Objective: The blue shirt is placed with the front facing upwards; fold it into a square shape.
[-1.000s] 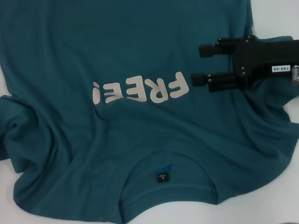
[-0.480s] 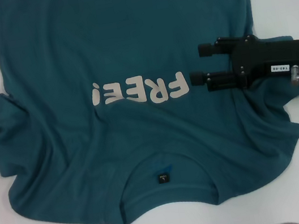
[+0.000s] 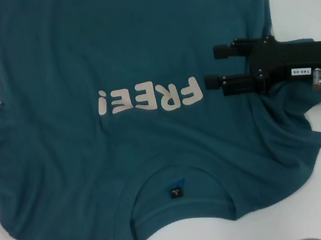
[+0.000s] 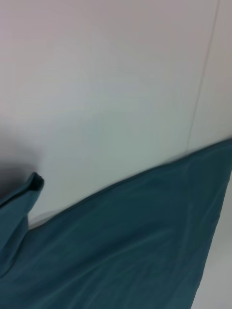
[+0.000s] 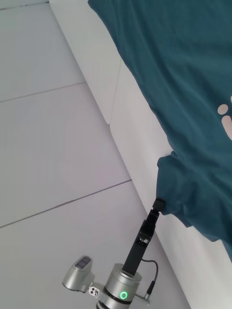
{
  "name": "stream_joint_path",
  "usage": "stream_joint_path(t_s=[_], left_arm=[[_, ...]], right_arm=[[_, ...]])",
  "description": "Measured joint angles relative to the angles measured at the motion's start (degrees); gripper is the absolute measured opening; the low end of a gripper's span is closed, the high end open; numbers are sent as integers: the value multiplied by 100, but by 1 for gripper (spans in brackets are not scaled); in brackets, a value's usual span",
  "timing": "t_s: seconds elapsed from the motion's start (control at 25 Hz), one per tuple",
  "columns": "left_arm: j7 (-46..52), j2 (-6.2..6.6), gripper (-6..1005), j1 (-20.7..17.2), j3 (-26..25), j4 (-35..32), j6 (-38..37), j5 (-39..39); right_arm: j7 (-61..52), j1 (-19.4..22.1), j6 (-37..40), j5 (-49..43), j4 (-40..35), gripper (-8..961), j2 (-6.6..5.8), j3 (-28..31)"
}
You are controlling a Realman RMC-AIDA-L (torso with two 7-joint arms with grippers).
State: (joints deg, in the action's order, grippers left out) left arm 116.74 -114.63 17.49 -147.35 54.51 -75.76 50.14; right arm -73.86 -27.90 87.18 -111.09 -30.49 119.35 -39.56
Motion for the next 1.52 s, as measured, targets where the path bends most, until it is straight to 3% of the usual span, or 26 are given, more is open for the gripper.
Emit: stream_joint_path(t_s=[0.44,1.04,1.52], left_arm=[[159,-22,-1,-15,-147,313,-244,-283],[165,-122,-2,314,-796,535,-1678,-145],[171,-446,-2,534,-748,312,-1917,165]], right_arm=[[-6,-17,0,0,0,852,0,11],[8,-5,-16,0,7,853,9,10],[45,4,-43,-1,59,854,9,10]])
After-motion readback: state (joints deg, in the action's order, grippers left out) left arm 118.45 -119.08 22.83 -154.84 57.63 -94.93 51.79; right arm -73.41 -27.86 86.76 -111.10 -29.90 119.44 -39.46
